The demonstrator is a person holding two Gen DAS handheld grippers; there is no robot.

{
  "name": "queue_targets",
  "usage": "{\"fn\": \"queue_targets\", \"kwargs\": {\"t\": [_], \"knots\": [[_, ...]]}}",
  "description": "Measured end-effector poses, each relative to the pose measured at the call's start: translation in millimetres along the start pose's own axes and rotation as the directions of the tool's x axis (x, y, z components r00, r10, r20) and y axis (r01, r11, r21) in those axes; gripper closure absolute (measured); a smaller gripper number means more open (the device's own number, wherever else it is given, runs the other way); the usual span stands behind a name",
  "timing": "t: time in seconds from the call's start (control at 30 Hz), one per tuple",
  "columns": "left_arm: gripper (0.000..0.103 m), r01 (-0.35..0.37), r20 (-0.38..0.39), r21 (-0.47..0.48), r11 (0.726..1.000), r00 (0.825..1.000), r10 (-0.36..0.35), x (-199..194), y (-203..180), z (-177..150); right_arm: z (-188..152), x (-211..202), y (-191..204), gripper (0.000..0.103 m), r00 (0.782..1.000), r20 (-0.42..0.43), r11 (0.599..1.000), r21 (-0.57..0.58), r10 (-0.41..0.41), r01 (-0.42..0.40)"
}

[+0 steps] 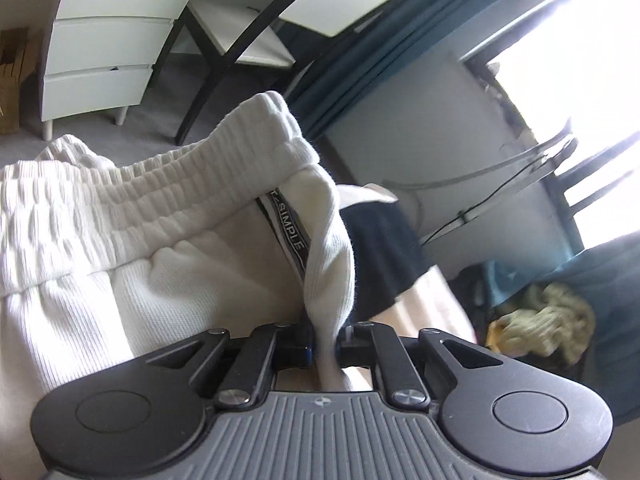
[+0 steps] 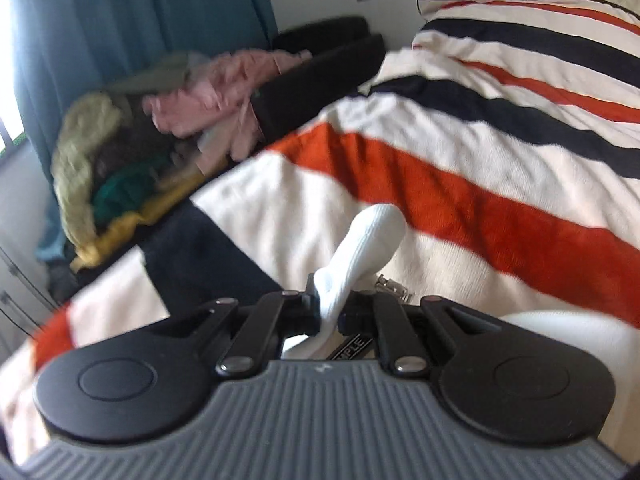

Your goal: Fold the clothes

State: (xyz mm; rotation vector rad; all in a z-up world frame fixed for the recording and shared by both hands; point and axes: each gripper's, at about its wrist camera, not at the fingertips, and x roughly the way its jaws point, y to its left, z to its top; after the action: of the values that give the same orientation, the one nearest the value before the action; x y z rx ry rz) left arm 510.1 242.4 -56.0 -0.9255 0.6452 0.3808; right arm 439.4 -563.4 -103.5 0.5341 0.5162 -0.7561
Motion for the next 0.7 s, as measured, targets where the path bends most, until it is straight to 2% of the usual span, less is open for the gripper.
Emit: {"fn": "queue_targets", "kwargs": {"t": [0.07,0.13,0.2,0.27,0.37,0.5,0.6,0.67,0.7], "knots": [[0.088,0.021,-0.009,0.013,1.0,1.0,-0.021,0,0,1,-5,7,-2,0.092,1.0,-0.018,1.0,0.01,-0.005,0.005],[0.084,0.052,-0.023,0.02,0.998,0.998,-0.051,-9,4,0,-7,8,-5,0.085,1.0,-0.026,0.999,0.035,-0.007,0.008],[0.077,0.055,0.001,0.035,0.998,0.999,-0.055,-29,15,-5,-7,1,-7,0.067,0.999,-0.036,0.998,0.043,-0.037,0.038],[0.064,0.069,0.058,0.06,0.996,0.996,-0.073,-62,35,-13,-8,-11,-8,0.06,0.998,-0.046,0.999,0.026,-0.043,0.044],[0.05,0.087,0.096,0.053,0.995,0.991,-0.092,-107,56,-34,-10,-39,-20,0.051,0.999,-0.052,0.999,0.046,0.015,-0.012],[0.048,0.12,0.103,-0.025,0.992,0.988,-0.117,-159,93,-72,-21,-88,-47,0.05,0.989,-0.059,0.987,0.094,0.134,-0.128],[0.046,0.148,0.089,-0.126,0.981,0.986,-0.138,-185,124,-100,-41,-118,-80,0.051,0.962,-0.102,0.958,0.167,0.253,-0.234],[0.04,0.133,0.066,-0.163,0.978,0.99,-0.124,-192,135,-115,-57,-131,-101,0.049,0.936,-0.139,0.93,0.226,0.325,-0.29],[0.04,0.121,0.033,-0.166,0.979,0.993,-0.117,-193,136,-119,-66,-136,-112,0.048,0.92,-0.156,0.914,0.256,0.36,-0.314]]}}
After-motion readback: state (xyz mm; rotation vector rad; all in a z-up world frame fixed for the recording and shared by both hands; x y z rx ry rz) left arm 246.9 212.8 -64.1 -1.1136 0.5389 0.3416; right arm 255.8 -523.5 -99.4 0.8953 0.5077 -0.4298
